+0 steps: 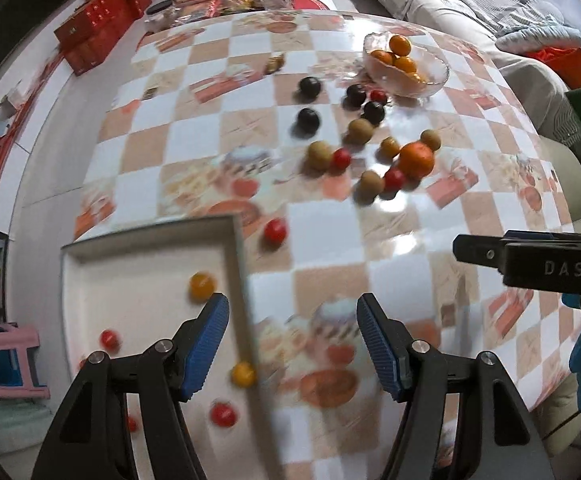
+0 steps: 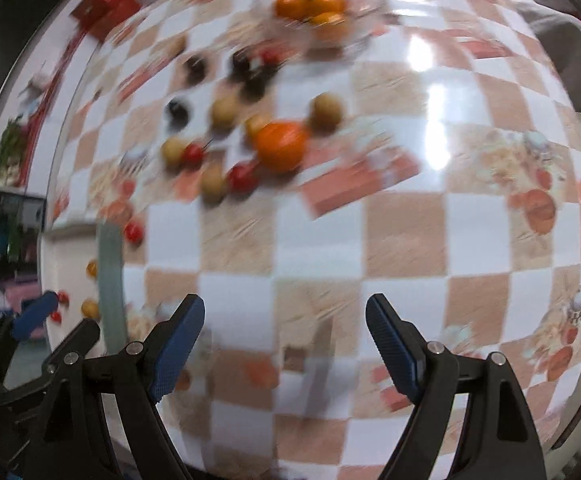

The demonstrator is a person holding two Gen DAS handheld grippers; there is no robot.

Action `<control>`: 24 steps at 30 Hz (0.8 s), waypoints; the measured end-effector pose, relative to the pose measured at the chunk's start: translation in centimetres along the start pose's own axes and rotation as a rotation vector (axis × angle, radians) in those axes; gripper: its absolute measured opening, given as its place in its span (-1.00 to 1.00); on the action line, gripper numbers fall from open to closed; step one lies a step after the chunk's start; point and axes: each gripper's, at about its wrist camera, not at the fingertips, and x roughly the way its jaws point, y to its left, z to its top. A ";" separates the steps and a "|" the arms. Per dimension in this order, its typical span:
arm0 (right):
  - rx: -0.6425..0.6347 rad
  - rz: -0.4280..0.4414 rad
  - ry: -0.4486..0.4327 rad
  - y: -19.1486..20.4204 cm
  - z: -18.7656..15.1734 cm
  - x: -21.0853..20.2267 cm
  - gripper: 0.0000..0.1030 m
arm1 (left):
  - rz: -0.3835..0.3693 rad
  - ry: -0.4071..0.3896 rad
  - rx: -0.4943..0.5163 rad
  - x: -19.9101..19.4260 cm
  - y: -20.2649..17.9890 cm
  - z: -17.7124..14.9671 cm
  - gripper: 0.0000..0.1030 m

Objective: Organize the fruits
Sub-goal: 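Move both open tools back over the fruits on the table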

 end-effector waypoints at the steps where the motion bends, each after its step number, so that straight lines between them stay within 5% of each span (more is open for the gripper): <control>1: 0.011 -0.003 -0.013 -0.7 0.7 -0.1 0.66 | -0.006 0.005 -0.011 0.6 -0.6 0.8 0.31; 13: 0.023 -0.005 -0.085 -3.8 7.6 1.0 0.64 | 0.026 0.021 -0.033 6.4 -3.3 5.9 0.31; 24: 0.016 0.014 -0.075 -4.7 10.3 3.6 0.35 | 0.032 0.027 -0.007 9.1 -4.5 7.4 0.31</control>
